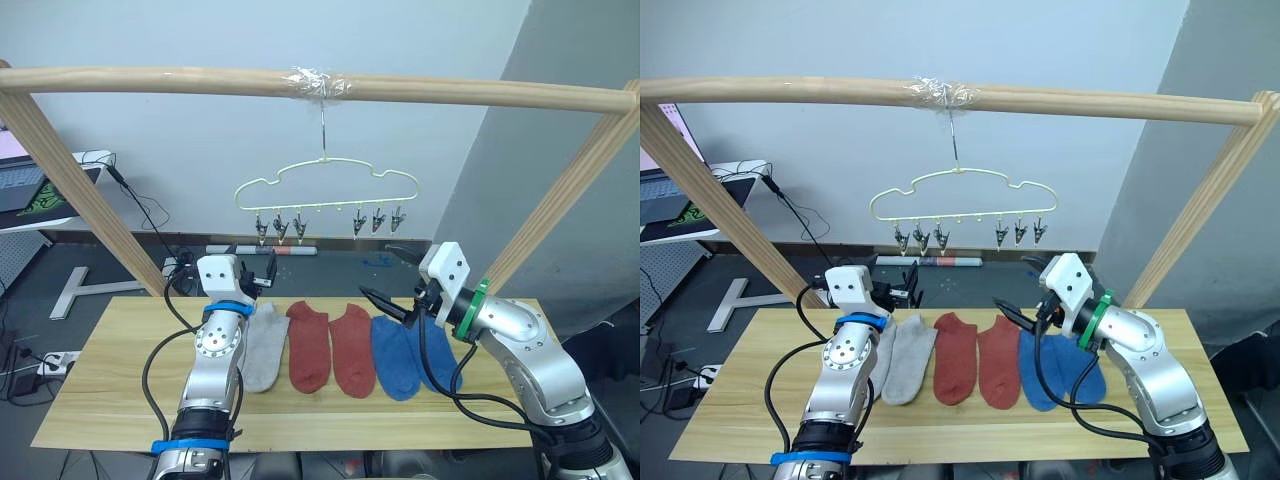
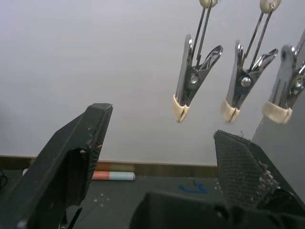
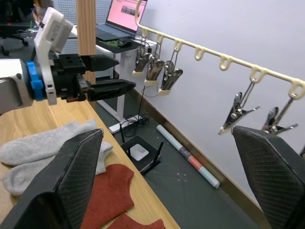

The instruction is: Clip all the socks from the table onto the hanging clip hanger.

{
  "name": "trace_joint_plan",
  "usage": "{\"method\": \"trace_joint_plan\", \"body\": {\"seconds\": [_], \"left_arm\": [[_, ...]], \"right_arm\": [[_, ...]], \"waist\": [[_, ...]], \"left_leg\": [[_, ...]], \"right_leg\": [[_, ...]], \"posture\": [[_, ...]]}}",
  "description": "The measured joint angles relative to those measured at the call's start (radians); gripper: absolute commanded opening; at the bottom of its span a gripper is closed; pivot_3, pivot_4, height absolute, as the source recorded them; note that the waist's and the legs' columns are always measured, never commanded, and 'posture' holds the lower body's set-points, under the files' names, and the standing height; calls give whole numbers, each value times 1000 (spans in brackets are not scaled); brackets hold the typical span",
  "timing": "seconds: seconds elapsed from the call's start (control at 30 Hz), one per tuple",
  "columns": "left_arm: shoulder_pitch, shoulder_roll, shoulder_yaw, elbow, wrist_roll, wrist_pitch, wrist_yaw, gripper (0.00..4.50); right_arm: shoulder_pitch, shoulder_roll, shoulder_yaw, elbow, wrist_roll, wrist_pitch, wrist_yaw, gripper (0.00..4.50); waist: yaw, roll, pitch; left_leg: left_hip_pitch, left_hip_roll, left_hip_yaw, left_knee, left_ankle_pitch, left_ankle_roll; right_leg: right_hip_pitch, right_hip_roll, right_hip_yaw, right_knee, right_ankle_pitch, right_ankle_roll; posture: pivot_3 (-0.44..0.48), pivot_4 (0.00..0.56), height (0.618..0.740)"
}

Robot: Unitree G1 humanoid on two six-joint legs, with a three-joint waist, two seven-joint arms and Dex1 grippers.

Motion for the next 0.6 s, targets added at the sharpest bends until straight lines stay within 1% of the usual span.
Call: {"method": "trace_joint_plan", "body": {"seconds": [0.27,0.6], "left_arm": [[-55,4,14,-50,-23,35,8,3904],[-87,11,12,5,-31,53,-5,3904]], "right_arm": [[-41,3,2,0,12,12,14,4500],[-97,5,2,0,41,39,29,4500]], "waist": [[0,0,2],[0,0,9]], "left_leg": [[0,0,0,-1,0,0],[-1,0,0,-2,0,0]], "right_leg": [[0,0,0,-1,0,0],[0,0,-1,-4,0,0]], "posture": [[-29,124,700],[-28,126,700]]}}
